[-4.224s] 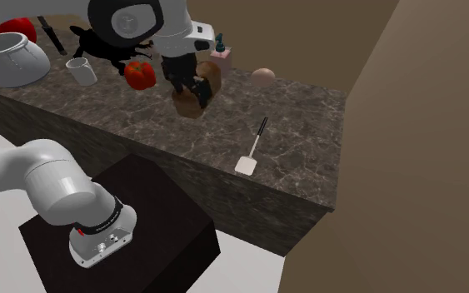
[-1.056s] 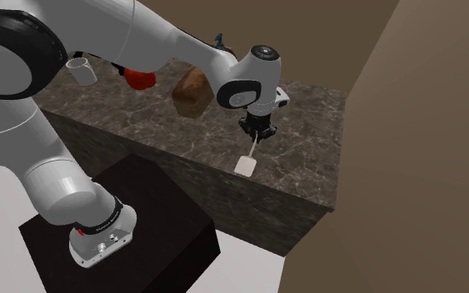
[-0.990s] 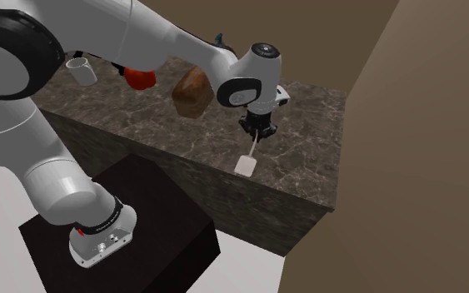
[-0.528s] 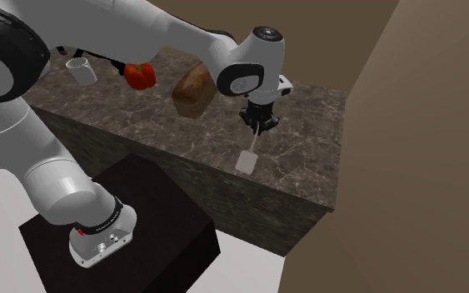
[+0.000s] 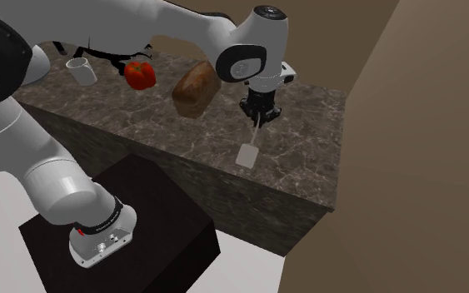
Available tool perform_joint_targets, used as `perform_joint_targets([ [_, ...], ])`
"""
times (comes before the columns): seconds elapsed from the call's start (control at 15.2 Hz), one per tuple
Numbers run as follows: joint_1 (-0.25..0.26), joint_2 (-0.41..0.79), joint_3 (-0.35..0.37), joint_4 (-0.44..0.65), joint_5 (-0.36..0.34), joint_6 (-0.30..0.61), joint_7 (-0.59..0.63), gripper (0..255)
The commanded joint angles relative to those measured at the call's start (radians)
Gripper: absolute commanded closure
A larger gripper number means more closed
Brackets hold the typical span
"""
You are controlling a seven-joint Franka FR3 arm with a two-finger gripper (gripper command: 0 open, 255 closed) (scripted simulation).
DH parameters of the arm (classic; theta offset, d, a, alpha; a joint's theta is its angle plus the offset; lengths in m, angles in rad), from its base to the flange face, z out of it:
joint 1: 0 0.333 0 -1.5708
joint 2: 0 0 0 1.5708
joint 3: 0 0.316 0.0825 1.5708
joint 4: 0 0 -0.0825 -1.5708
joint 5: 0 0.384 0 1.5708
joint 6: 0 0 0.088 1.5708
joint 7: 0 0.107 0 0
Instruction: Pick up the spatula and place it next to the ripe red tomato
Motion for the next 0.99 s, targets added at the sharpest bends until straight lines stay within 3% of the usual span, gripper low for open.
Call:
perform_joint_targets([
  [0.0, 0.001, -0.008, 0.000, 0.022, -0.005, -0.029, 0.005, 255],
  [0.92, 0.003, -0.048, 0.002, 0.156, -0.026, -0.199, 0.026, 255],
])
